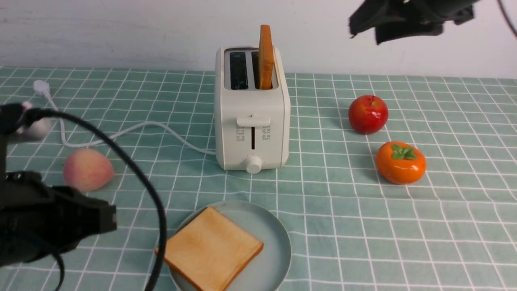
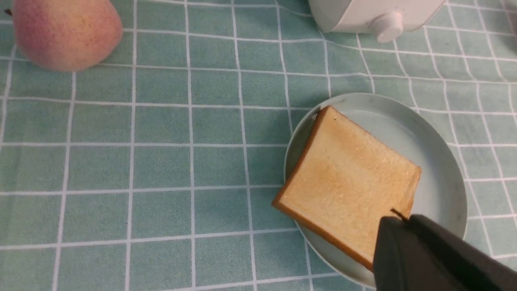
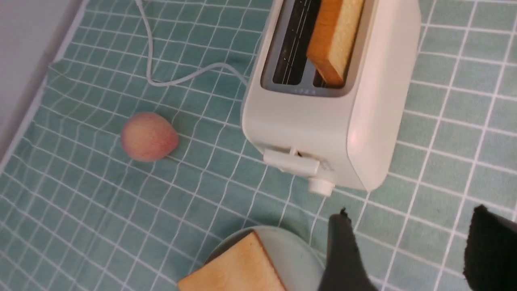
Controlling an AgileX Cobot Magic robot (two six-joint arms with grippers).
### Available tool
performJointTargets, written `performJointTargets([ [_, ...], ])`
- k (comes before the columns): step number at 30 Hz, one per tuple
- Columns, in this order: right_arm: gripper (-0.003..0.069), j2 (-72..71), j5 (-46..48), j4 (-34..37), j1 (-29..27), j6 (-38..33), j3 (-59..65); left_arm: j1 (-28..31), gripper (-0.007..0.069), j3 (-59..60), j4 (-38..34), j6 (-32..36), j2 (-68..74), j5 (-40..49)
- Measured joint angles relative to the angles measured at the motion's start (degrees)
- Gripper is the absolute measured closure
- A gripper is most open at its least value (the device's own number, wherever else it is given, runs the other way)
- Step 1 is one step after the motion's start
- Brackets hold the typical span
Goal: Take toasted bread from bread machine on blue coffee table place on plate.
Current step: 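Grasp the toast slice in the toaster and pull it up out of the slot with the right gripper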
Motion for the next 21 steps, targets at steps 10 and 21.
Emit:
performJointTargets([
  [10, 0.0129, 19.5, -7.3, -4.5, 5.3, 0.1, -15.4, 0.0, 0.0638, 10.4, 1.3, -4.7, -11.1, -2.1],
  [21, 0.0123, 27.5, -21.2, -0.6, 5.9, -0.1, -16.8, 0.0, 0.0638, 11.0, 8.0, -8.1, -12.7, 1.7],
])
